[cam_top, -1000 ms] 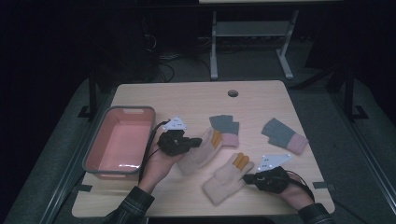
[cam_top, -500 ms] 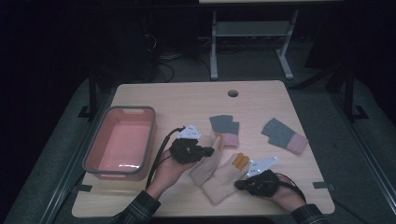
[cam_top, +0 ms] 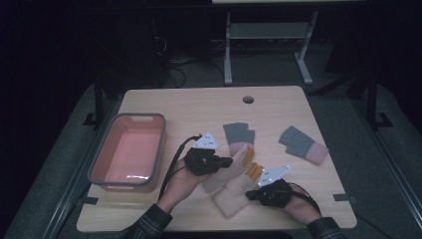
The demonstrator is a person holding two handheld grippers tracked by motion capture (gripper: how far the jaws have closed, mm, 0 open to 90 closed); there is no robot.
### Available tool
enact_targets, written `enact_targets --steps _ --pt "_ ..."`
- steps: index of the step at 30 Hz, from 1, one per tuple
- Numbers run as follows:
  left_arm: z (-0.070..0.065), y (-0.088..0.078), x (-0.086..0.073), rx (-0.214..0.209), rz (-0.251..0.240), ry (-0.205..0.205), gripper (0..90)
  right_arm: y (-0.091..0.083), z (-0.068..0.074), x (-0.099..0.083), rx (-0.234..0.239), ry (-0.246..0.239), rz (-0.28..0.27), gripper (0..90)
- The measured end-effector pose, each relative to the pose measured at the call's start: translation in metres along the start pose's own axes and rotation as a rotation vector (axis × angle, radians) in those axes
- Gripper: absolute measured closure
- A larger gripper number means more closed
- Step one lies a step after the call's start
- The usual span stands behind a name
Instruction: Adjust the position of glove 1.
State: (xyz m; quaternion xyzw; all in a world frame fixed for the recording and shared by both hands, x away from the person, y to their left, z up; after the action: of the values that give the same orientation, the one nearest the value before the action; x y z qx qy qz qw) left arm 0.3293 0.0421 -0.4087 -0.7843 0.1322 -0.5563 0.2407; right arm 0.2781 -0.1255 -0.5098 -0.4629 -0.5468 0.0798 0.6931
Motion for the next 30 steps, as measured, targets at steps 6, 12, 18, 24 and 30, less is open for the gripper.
enact_targets --steps 6,12,18,24,30 --pt "-0.007 0.006 0.000 0.000 0.020 0.005 89.6 0.005 0.000 0.005 -0.007 -0.002 -0.005 89.2" --pt "-0.019 0.022 0.001 -0.022 0.040 0.005 89.6 0.009 -0.001 0.009 -0.018 0.000 -0.005 89.9" --pt "-0.020 0.041 -0.007 -0.044 0.058 -0.024 89.5 0.012 -0.003 0.012 -0.027 -0.002 -0.014 90.0" --pt "-0.023 0.062 -0.018 -0.071 0.083 -0.042 88.9 0.012 -0.003 0.011 -0.030 -0.007 -0.017 90.0" --pt "-0.022 0.059 -0.014 -0.043 0.047 -0.024 78.2 0.002 -0.007 0.006 -0.037 0.004 -0.022 87.8"
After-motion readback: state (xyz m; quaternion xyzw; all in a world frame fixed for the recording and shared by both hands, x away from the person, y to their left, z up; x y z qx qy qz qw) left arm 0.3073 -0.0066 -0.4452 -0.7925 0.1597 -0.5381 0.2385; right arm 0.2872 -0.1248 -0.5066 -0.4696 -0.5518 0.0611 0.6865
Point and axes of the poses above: each handheld gripper's, and its own axes: y roughly forward along the jaws, x roughly out of its top, z roughly to its left, the point moved 6 cm from there along y, roughly forward along the jaws, and after that the axes turned 12 degrees about -x, right-handed, at the moved point
